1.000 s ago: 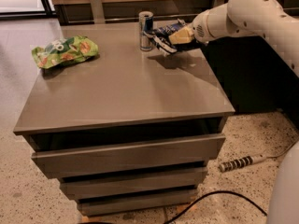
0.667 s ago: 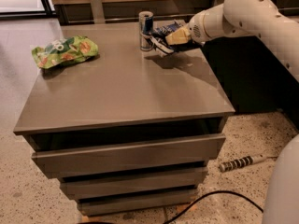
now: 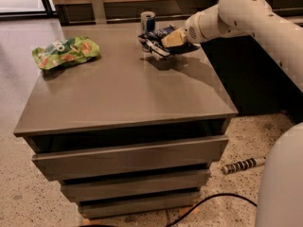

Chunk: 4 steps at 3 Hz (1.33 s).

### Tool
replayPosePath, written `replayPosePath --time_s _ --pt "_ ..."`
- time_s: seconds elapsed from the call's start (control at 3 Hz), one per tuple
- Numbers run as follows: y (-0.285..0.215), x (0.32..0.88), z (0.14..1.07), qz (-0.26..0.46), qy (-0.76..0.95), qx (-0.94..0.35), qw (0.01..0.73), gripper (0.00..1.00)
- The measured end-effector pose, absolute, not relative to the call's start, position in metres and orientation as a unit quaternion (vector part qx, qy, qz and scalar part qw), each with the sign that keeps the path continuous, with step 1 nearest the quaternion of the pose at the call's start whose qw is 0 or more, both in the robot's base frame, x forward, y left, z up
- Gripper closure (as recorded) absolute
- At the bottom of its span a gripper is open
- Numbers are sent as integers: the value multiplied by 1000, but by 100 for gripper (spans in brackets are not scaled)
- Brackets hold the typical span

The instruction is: Move blue chip bag near redbull can

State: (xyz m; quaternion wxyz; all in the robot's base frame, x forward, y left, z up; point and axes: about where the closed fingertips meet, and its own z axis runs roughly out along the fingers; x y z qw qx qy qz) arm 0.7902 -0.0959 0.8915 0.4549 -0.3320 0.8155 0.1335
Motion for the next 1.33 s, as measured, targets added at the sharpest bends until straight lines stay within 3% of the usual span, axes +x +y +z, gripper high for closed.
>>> replayPosePath --time_s 0.67,1.0,1.33 --pt "-89 783 875 148 825 -332 433 15" --pt "-91 780 872 151 827 -329 429 0" --pt "-99 765 875 159 825 -323 435 0"
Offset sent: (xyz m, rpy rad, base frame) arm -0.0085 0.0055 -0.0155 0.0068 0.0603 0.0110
